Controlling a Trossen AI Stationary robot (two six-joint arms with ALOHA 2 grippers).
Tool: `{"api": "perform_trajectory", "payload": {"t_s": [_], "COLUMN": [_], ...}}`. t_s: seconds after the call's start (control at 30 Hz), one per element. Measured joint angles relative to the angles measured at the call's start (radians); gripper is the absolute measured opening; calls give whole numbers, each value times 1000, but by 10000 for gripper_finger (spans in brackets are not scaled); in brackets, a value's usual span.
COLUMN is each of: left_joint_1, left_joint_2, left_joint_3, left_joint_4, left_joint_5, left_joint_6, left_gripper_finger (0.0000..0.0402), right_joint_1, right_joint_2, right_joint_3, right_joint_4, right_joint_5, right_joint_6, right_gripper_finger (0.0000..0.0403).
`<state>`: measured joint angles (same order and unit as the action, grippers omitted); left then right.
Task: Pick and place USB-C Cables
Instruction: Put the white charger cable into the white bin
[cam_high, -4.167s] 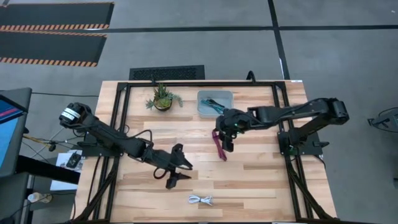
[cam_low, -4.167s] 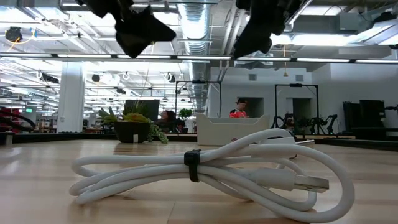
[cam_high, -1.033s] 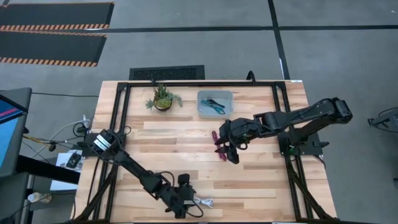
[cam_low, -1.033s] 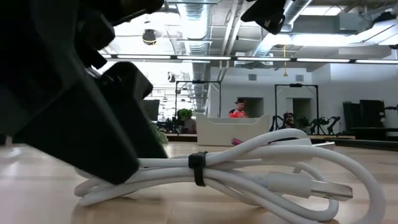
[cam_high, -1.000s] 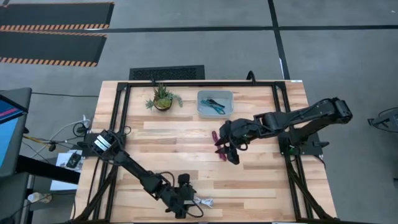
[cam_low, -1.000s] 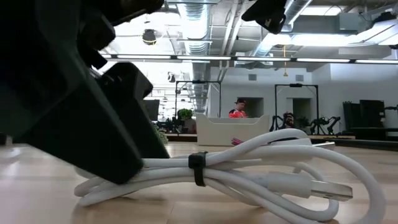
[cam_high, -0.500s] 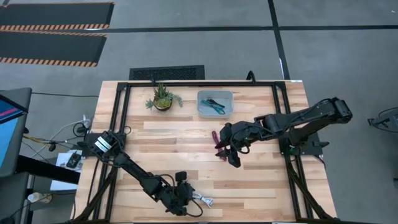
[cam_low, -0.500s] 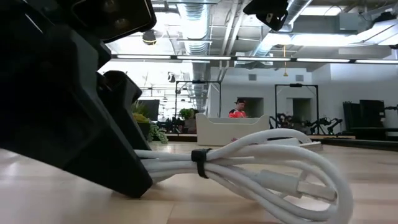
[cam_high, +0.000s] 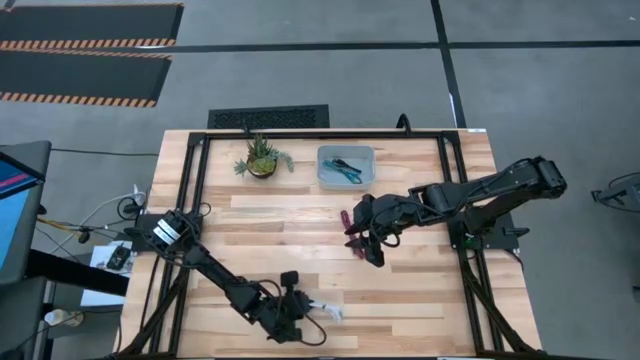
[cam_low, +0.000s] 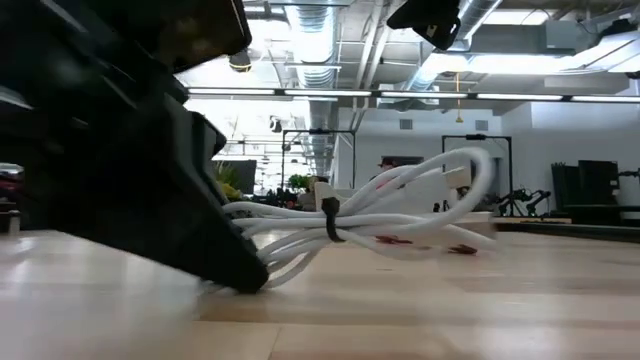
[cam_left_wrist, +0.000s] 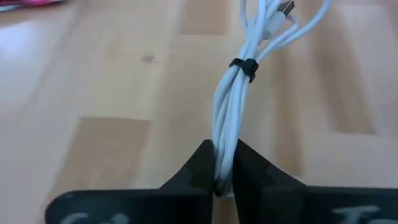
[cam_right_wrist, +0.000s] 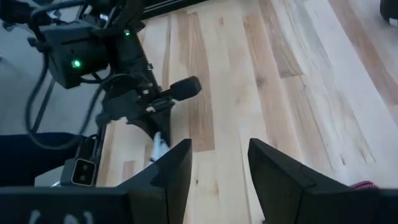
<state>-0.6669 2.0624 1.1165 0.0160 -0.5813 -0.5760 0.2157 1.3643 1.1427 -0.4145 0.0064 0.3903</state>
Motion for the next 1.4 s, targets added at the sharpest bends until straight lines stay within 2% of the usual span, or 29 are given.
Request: {"api": "perform_trajectory", "payload": {"t_s": [0.13, 0.5, 0.67, 0.93, 1.17, 1.27, 1.4], "left_joint_1": [4, 5, 6, 24, 103, 160, 233], "left_joint_2": [-2, -33, -103, -306, -468, -520, -567], "left_joint_3": [-3, -3, -3, -1, -8, -9, -9], "left_joint_4": [-27, -43, -78, -175, -335, -371, -333], "left_joint_5": [-85, -165, -232, -314, -317, -330, -331], "left_joint_6": [-93, -292, -329, -167, -59, 10, 98], "left_gripper_finger": [6, 5, 6, 6, 6, 6, 6], "right_joint_1": [0, 19, 45, 76, 111, 141, 172], "right_joint_2": [0, -40, -94, -239, -350, -403, -470], "right_joint_3": [0, 3, 1, 1, -37, -124, -270], "right_joint_4": [-21, -109, -219, -324, -429, -368, -215], "right_joint_5": [41, 51, 128, 282, 472, 514, 522], "right_joint_6": [54, 136, 165, 135, 104, 70, 38], "right_gripper_finger": [182, 182, 182, 182, 182, 182, 182]}}
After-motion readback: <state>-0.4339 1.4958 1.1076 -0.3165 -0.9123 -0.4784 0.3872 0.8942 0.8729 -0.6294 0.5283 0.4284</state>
